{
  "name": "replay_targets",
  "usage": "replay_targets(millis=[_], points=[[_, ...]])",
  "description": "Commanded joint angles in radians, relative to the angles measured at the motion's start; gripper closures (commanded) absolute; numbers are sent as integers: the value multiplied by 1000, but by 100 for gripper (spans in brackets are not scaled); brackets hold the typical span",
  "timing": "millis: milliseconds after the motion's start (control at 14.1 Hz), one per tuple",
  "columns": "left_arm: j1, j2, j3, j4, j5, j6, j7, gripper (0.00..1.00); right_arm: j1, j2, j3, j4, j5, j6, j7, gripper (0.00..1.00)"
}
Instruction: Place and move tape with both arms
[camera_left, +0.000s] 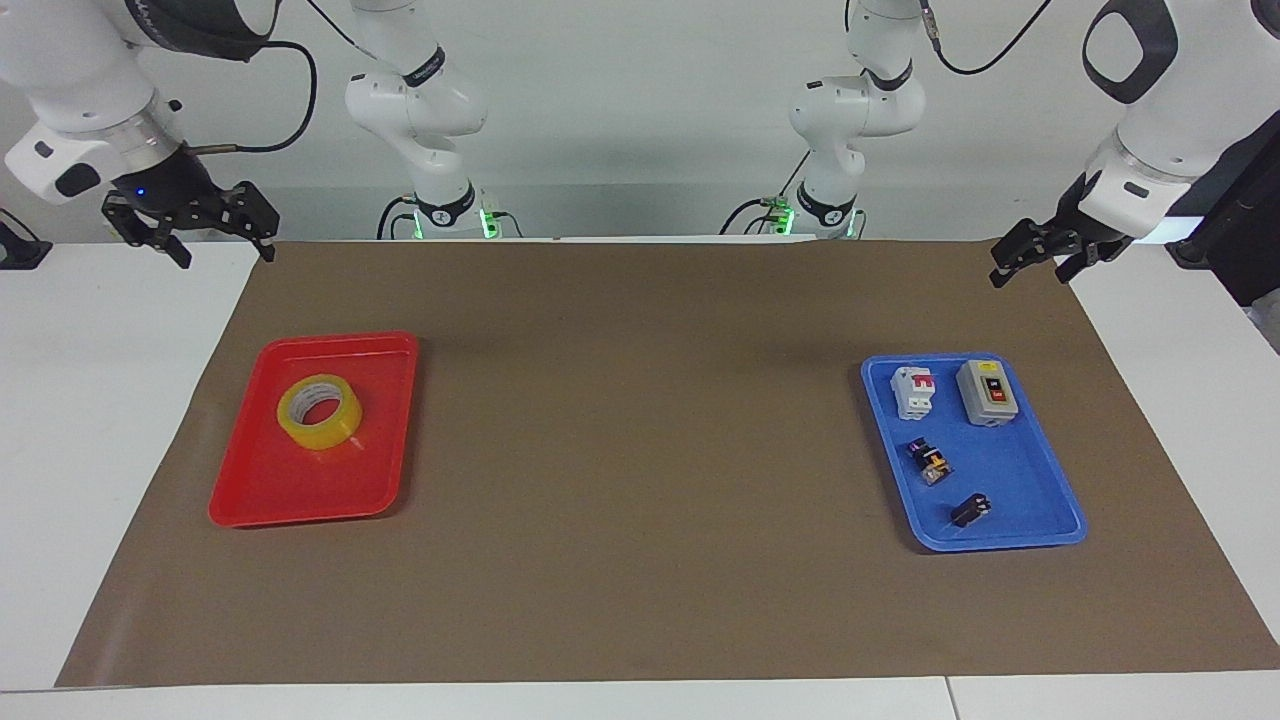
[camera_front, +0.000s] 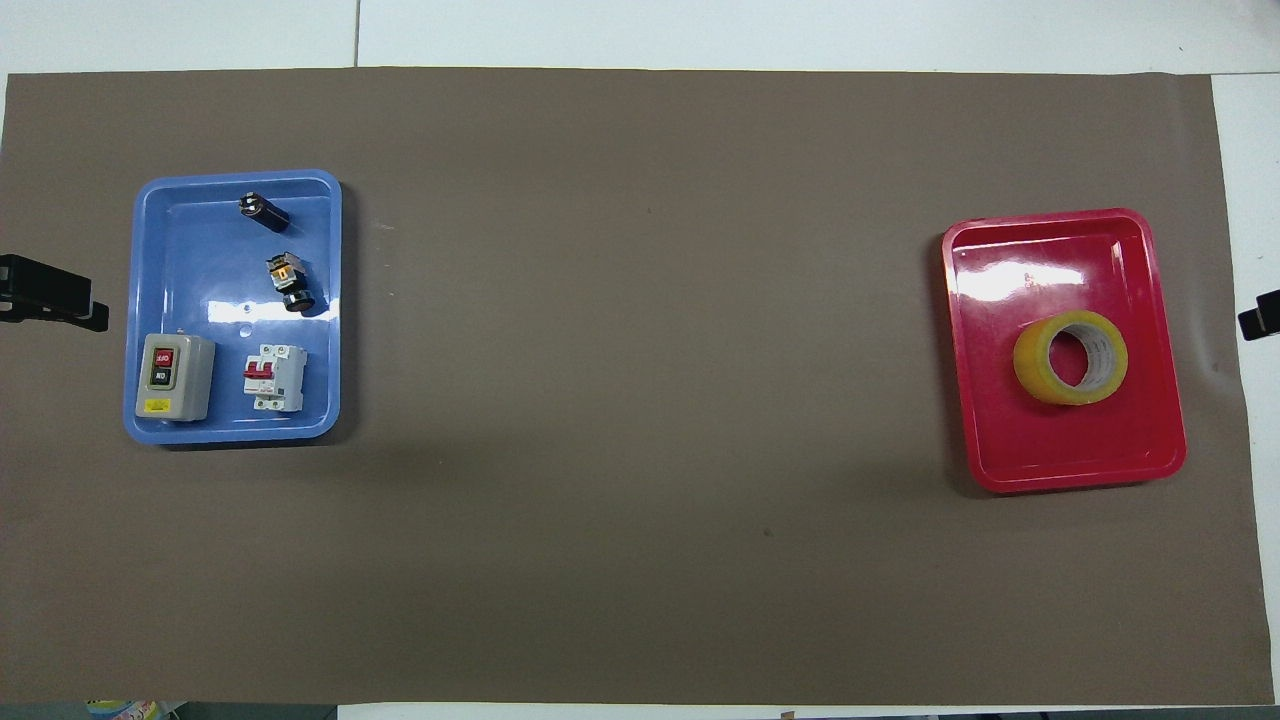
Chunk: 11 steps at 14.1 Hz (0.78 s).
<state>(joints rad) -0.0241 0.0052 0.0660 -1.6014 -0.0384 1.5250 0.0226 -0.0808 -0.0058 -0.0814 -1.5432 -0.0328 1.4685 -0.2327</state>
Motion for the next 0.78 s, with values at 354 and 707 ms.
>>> replay_targets(millis=[354,707], points=[[0,-24,1,-23,-18,-6,7,0,-5,-2,6,-5,5,32,47,0],[-2,-25,1,-23,-18,-6,7,0,-2,-6,6,-17,5,44,64,0]])
